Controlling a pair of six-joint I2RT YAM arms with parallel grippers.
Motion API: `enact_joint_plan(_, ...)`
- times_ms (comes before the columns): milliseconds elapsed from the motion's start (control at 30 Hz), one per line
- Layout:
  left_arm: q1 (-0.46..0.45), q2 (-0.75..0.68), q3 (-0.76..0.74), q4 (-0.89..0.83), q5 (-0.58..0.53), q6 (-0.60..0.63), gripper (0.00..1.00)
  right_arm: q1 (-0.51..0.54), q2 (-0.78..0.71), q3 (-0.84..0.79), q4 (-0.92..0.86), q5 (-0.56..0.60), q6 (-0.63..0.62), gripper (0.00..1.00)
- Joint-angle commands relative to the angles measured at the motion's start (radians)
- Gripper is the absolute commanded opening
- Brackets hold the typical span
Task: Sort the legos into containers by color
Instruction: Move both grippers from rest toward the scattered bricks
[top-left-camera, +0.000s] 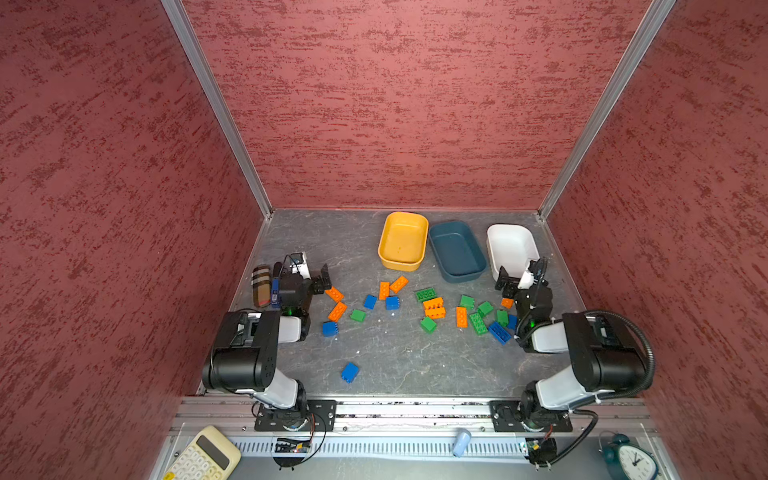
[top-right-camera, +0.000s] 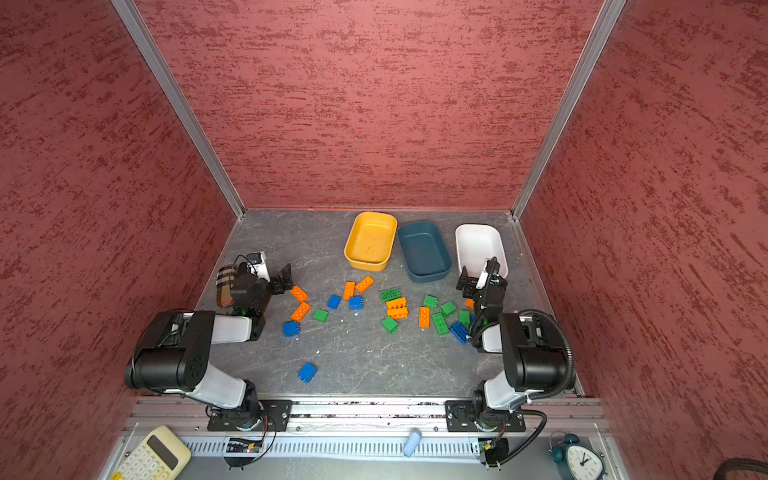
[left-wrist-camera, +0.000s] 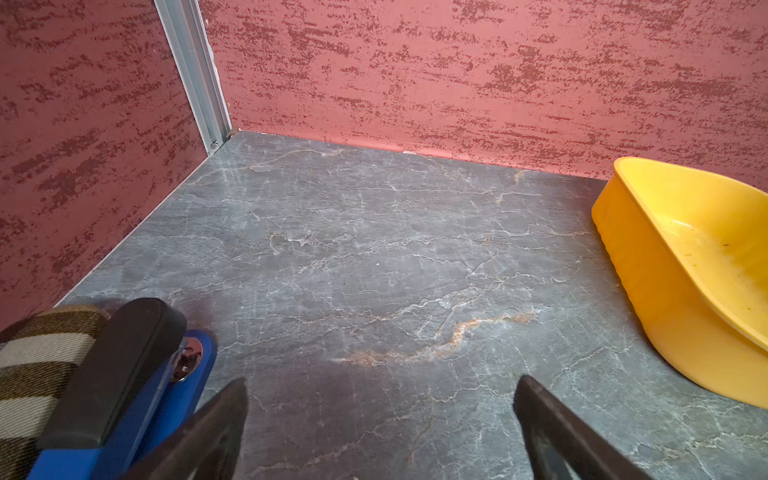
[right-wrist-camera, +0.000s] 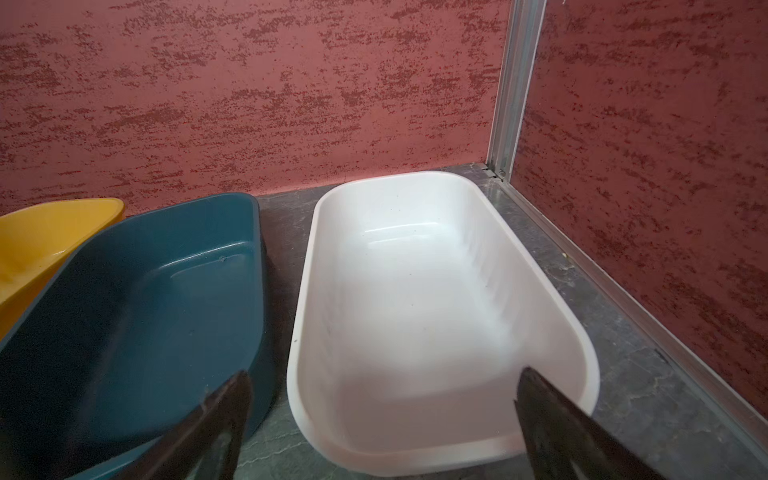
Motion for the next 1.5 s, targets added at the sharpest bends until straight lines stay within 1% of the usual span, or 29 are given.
enact_joint_plan(0,-0.005,-0.004,0.004,0.019,0.005,0.011,0.99,-0.004,-0.008,0.019,0.012,-0.022,-0.023,0.99)
enact_joint_plan(567,-0.004,-0.002,0.004,0.018,0.006,0.012,0.99,-0.005,-0.007,0.019,0.012,-0.025,-0.023,0.99)
enact_joint_plan(733,-0.006,-0.007,0.001,0.02,0.005,0.014,1.0,-0.005,-0.011,0.025,0.0,-0.056,-0.034,0.99)
enact_joint_plan(867,-0.007,-0.022,0.015,-0.016,0.03,0.022,0.99,-0.005,-0.06,0.037,-0.058,-0.063,-0.035,0.99)
enact_joint_plan(933,-0.006,-0.062,0.023,-0.06,0.023,0.021,0.99,-0.005,-0.138,0.062,-0.173,-0.058,-0.03,0.99)
enact_joint_plan(1000,-0.008,-0.126,0.035,-0.137,-0.01,0.011,0.99,-0.004,-0.217,0.104,-0.337,-0.049,0.008,0.99)
enact_joint_plan(1033,-0.015,-0.165,0.043,-0.181,-0.058,0.001,0.99,-0.005,-0.258,0.129,-0.43,-0.038,0.036,0.99)
enact_joint_plan(1067,-0.026,-0.195,0.049,-0.216,-0.129,-0.01,0.99,-0.004,-0.287,0.152,-0.504,-0.024,0.063,0.99)
enact_joint_plan(1100,-0.041,-0.232,0.059,-0.259,-0.224,-0.03,0.99,-0.005,-0.32,0.177,-0.593,0.005,0.097,0.99)
enact_joint_plan(1133,-0.055,-0.271,0.068,-0.304,-0.295,-0.051,0.99,-0.005,-0.347,0.203,-0.683,0.042,0.142,0.99)
enact_joint_plan(1200,-0.073,-0.342,0.088,-0.391,-0.387,-0.122,0.99,-0.006,-0.387,0.237,-0.833,0.109,0.231,0.99)
enact_joint_plan(1233,-0.083,-0.378,0.104,-0.484,-0.416,-0.174,0.99,-0.005,-0.406,0.247,-0.9,0.132,0.277,0.99)
enact_joint_plan(1267,-0.086,-0.406,0.122,-0.549,-0.421,-0.219,0.99,-0.006,-0.419,0.253,-0.952,0.152,0.326,0.99)
enact_joint_plan(1333,-0.09,-0.46,0.168,-0.708,-0.393,-0.319,0.99,-0.006,-0.441,0.268,-1.117,0.209,0.454,0.99)
enact_joint_plan(1367,-0.091,-0.476,0.186,-0.767,-0.375,-0.353,1.0,-0.006,-0.446,0.274,-1.186,0.22,0.507,0.99)
enact_joint_plan(1400,-0.09,-0.494,0.202,-0.823,-0.36,-0.39,0.99,-0.008,-0.449,0.279,-1.266,0.212,0.552,0.99)
enact_joint_plan(1467,-0.091,-0.522,0.206,-0.88,-0.344,-0.453,0.99,-0.008,-0.45,0.281,-1.384,0.147,0.593,0.99)
